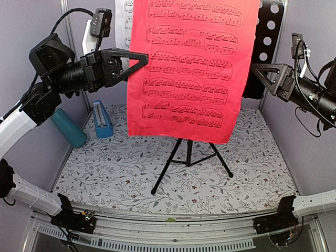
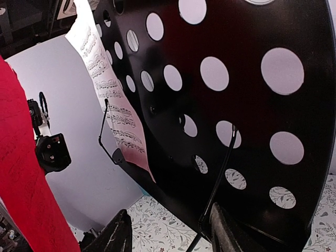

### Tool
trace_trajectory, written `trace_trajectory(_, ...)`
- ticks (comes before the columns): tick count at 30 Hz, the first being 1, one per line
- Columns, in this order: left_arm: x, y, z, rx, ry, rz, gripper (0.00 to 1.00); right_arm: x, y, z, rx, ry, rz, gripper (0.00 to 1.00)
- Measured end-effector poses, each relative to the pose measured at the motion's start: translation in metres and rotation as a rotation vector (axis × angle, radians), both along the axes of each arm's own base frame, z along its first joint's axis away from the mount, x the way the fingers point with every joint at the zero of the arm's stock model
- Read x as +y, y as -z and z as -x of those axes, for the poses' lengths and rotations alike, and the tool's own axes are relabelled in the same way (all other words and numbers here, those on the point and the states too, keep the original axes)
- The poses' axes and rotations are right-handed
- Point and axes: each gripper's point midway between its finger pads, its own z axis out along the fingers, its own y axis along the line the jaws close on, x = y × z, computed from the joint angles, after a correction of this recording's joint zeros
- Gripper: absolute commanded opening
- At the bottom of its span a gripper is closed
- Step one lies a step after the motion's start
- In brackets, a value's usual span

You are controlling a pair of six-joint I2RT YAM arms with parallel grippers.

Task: Set up the instrument practice props

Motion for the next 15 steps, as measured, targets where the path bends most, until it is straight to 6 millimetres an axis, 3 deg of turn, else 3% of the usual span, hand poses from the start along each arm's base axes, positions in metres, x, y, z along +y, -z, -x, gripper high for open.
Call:
trace_trajectory(8, -0.008, -0.017, -0.034, 0.042, -0.144, 0.034, 0.00, 0.003, -0.003, -0.002, 0.029, -0.015, 0.044, 0.64)
trace_trajectory(15, -0.012, -0.033, -0.055, 0.056, -0.230, 0.062, 0.00, -0.011, 0.010, -0.029, 0.075, -0.003, 0.088, 0.65)
